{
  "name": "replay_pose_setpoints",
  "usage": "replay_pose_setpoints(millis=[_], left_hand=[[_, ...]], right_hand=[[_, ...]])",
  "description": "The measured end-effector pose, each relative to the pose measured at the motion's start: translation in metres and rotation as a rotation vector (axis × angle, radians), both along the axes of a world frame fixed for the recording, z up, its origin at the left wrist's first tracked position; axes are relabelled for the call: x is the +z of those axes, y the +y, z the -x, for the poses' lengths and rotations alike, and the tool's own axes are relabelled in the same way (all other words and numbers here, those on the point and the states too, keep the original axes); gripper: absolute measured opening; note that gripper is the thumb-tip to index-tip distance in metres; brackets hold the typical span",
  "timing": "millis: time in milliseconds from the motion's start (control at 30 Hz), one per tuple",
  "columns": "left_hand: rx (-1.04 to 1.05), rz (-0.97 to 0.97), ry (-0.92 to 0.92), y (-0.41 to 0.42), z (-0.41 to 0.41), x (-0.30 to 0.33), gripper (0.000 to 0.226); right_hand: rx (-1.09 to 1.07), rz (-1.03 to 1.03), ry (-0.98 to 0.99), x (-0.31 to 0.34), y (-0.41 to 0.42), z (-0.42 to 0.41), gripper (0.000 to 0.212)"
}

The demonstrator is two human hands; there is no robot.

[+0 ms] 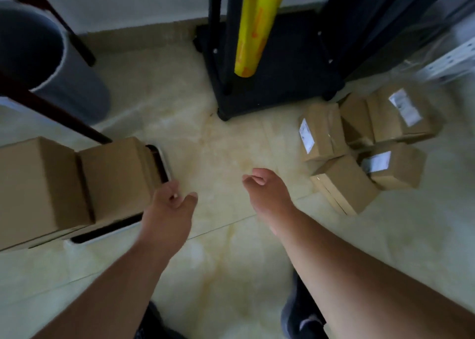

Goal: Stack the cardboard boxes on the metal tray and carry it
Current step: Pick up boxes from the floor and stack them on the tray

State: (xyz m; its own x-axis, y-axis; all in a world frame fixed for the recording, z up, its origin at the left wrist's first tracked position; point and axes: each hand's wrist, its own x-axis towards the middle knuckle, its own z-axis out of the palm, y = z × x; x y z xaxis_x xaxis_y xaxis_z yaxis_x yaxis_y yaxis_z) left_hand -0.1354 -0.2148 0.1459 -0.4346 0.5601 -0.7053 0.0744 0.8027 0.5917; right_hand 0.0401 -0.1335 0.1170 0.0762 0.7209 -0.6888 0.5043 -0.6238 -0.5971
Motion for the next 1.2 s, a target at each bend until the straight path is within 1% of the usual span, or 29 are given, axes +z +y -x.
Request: replay_pose_setpoints(millis=[67, 133, 367, 500, 667, 900, 1067, 1133, 1200], left_hand=[[-0.042, 0.021, -0.038, 0.013, -0.036, -0.005, 0.049], [-0.076, 0.027, -0.048, 0.026, -0.067, -0.004, 0.052], [-0.214, 0.069, -0.053, 0.070, -0.162, -0.005, 0.053], [-0.259, 0.101, -0.034, 0.095, -0.220, -0.028, 0.055], [-0.276, 0.143, -0.072, 0.111, -0.292, -0.060, 0.057], [-0.268, 0.252, -0.113, 0.120, -0.377, -0.095, 0.061], [-0.248, 0.303, -0.110, 0.133, -0.419, -0.126, 0.063], [-0.221, 0.321, -0.149, 0.137, -0.431, -0.135, 0.066], [-0.187, 0.343, -0.220, 0.138, -0.447, -0.149, 0.076]], right_hand=[[-0.060, 0.026, -0.015, -0.001, 0.005, -0.041, 0.046], [-0.091, 0.057, -0.038, 0.000, 0.010, -0.080, 0.051], [-0.198, 0.096, -0.103, -0.001, 0.033, -0.198, 0.049], [-0.200, 0.092, -0.147, -0.018, 0.050, -0.261, 0.050], [-0.208, 0.079, -0.157, -0.045, 0.072, -0.327, 0.052], [-0.143, 0.147, -0.177, -0.083, 0.097, -0.405, 0.056], [-0.009, 0.192, -0.236, -0.110, 0.113, -0.446, 0.061], [0.041, 0.197, -0.267, -0.118, 0.117, -0.452, 0.063], [0.093, 0.213, -0.294, -0.129, 0.121, -0.459, 0.064]])
